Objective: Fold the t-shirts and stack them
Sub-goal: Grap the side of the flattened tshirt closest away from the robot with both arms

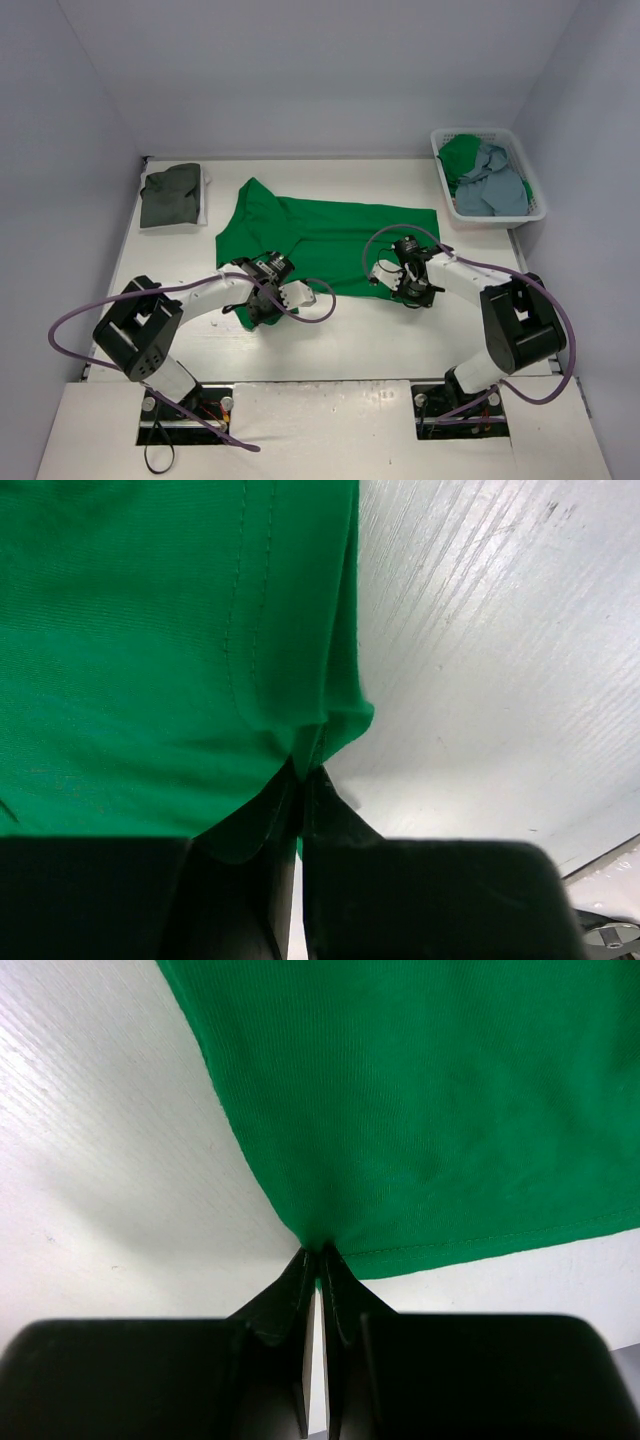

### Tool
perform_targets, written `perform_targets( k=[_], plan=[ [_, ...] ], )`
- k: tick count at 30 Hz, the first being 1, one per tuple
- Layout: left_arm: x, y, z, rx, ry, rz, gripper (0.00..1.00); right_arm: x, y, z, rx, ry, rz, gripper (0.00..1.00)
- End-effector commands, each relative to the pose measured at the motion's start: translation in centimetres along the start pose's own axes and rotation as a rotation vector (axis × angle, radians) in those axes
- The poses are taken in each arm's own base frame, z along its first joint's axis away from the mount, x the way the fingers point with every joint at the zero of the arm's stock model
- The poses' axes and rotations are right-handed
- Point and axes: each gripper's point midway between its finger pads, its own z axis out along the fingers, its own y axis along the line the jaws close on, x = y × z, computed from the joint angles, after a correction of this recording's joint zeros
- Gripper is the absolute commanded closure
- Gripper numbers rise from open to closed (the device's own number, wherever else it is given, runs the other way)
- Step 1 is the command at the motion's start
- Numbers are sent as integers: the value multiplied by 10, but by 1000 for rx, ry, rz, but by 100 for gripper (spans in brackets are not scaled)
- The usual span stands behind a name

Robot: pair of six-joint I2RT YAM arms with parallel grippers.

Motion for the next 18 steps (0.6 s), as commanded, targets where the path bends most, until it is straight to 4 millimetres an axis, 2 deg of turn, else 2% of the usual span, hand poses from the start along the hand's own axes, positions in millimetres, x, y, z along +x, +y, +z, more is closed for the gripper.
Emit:
perform_targets(
  k=[1,5,9,10,14,18],
  plan=[
    [3,1,15,5,12,19,100,-6,10,2,-32,-50,0,100],
    [-3,8,-4,-37,-20,33,100,-10,6,-4,-13,-74,3,100],
    [-8,19,-35,-96,-47,57,100,-15,0,-13,14,-103,2,100],
    [-14,25,-49,-129,-76,61,100,-17,-2,-15,20,-111,0,100],
    [-21,41,-83,-200,-123,61,100,-23,-13,-27,65,-142,-3,100],
    [-22,53,-103,-231,-138,49,100,-29,-25,-35,95,-156,-5,100]
  ],
)
